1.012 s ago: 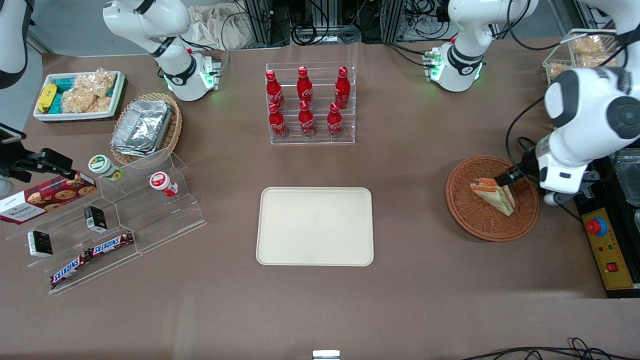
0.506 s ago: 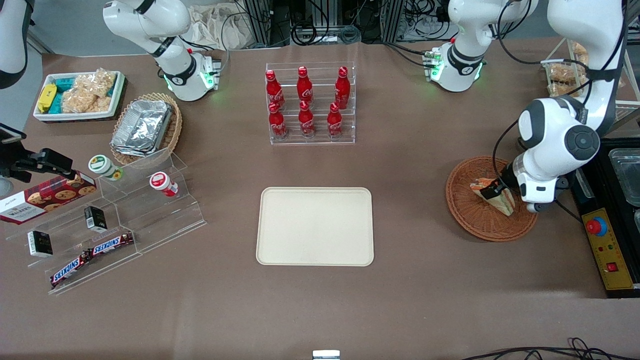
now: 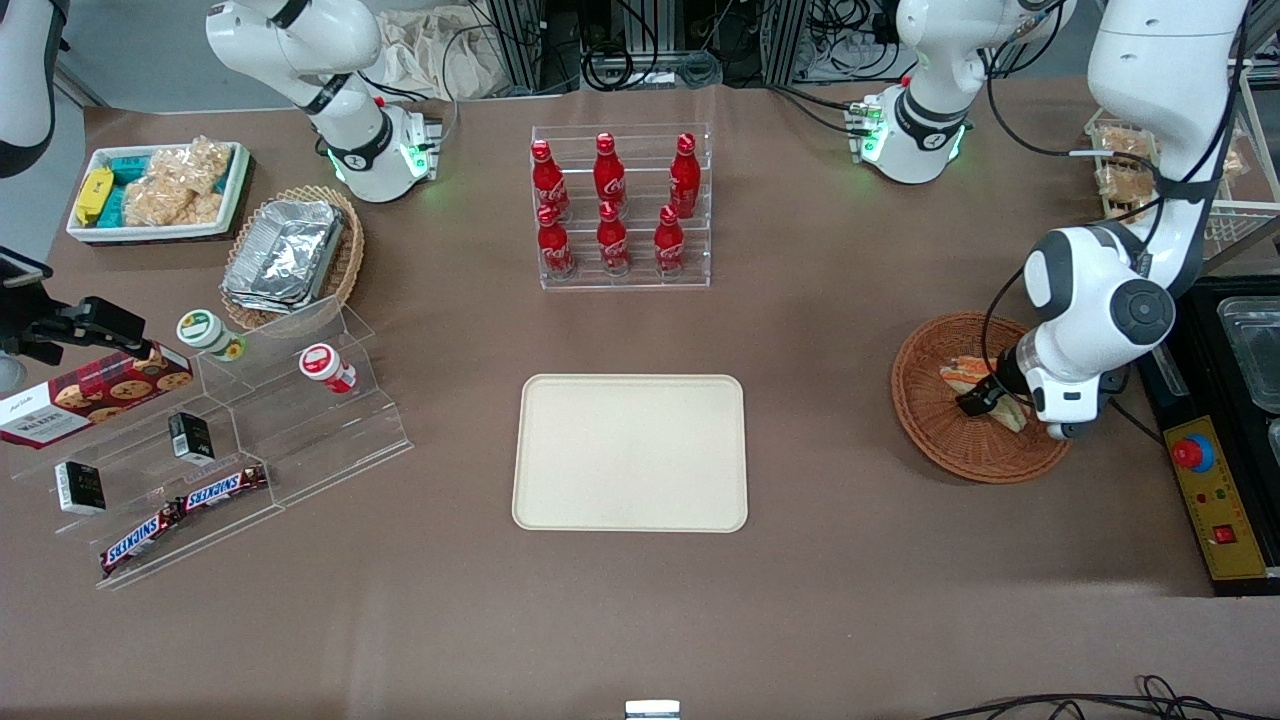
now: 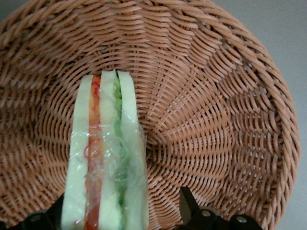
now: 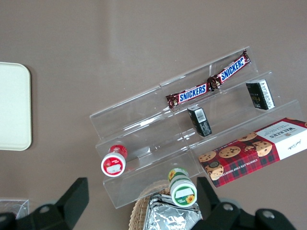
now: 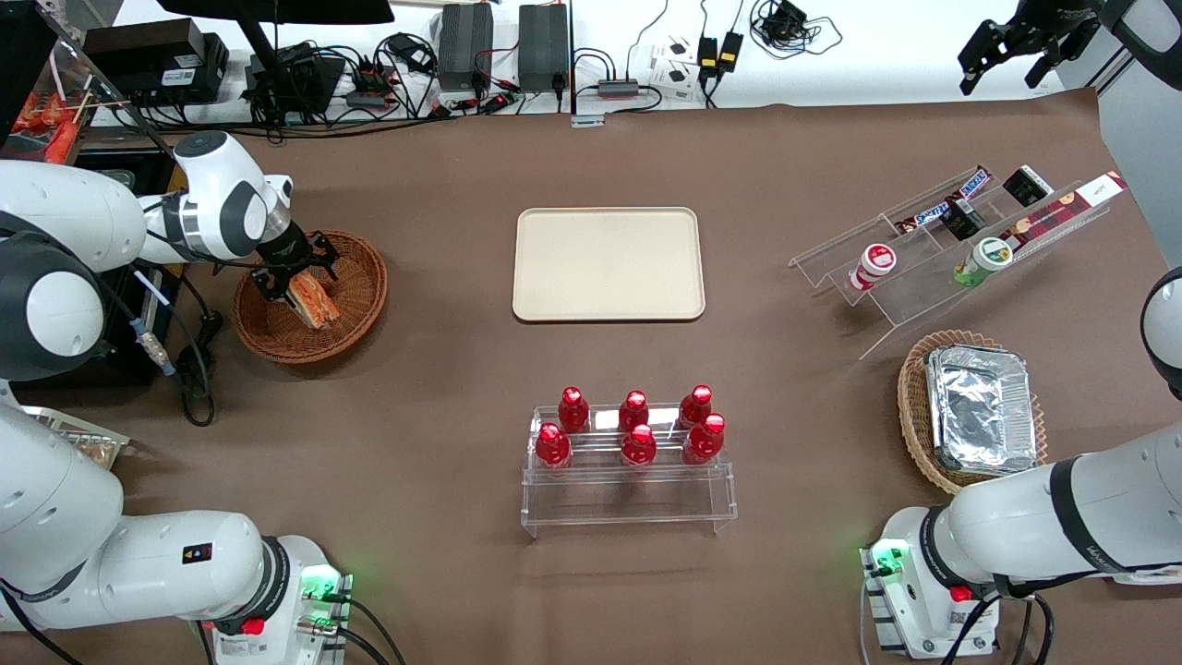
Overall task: Place sandwich from basket to tray
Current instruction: 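Close the left gripper on the wrapped sandwich, then lift the sandwich and carry it with the left gripper toward the cream tray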
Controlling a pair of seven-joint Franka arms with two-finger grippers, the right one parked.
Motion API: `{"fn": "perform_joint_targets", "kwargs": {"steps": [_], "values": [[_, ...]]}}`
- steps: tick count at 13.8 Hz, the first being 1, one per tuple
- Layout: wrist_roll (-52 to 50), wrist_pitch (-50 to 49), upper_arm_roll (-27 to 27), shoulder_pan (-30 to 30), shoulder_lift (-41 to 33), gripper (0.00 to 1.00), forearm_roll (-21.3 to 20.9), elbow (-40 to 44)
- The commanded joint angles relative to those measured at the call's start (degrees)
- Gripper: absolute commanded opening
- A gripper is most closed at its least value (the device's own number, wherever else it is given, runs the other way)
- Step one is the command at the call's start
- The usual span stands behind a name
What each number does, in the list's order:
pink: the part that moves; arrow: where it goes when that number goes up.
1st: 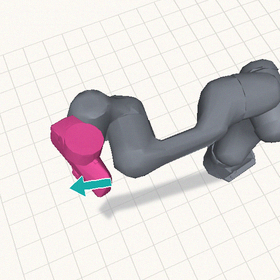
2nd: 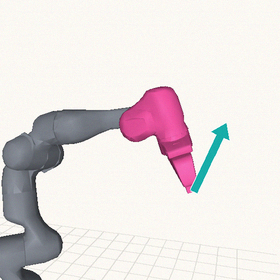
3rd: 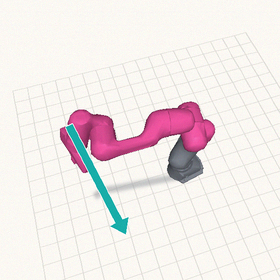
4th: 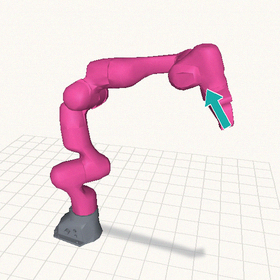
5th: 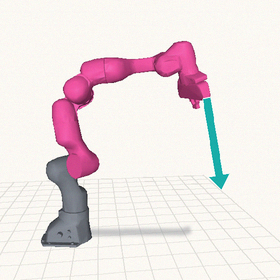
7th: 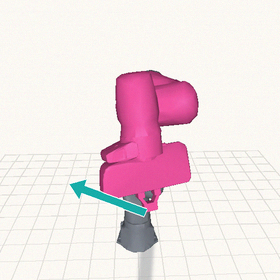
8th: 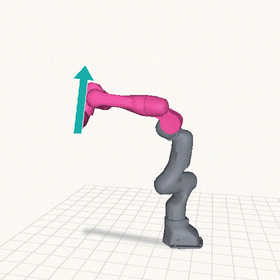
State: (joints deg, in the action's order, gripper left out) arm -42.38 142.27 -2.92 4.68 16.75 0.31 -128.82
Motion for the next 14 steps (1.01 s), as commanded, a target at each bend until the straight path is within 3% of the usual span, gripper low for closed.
{"fn": "perform_joint_targets", "kwargs": {"steps": [1, 2, 3, 5, 7, 10, 14], "values": [[-1.2, 1.4, -0.1, 0.1, 0.7, 0.19, -1.3, -0.1], [-1.2, 1.4, 0.0, 0.8, 0.7, 0.06, -2.6, 0.0], [-0.7, 1.4, 0.3, 1.5, 0.4, 0.00, -4.2, -0.1], [0.1, -0.8, 0.3, 1.6, -2.5, 0.00, -4.6, 0.0], [3.3, -11.2, -0.9, 0.9, -8.1, 0.00, -4.5, 2.5], [9.2, -27.4, -8.2, 0.9, -9.7, 0.00, -3.4, 12.8], [3.4, -28.6, -22.0, 0.5, -8.1, 0.00, -3.3, 17.0]]}}
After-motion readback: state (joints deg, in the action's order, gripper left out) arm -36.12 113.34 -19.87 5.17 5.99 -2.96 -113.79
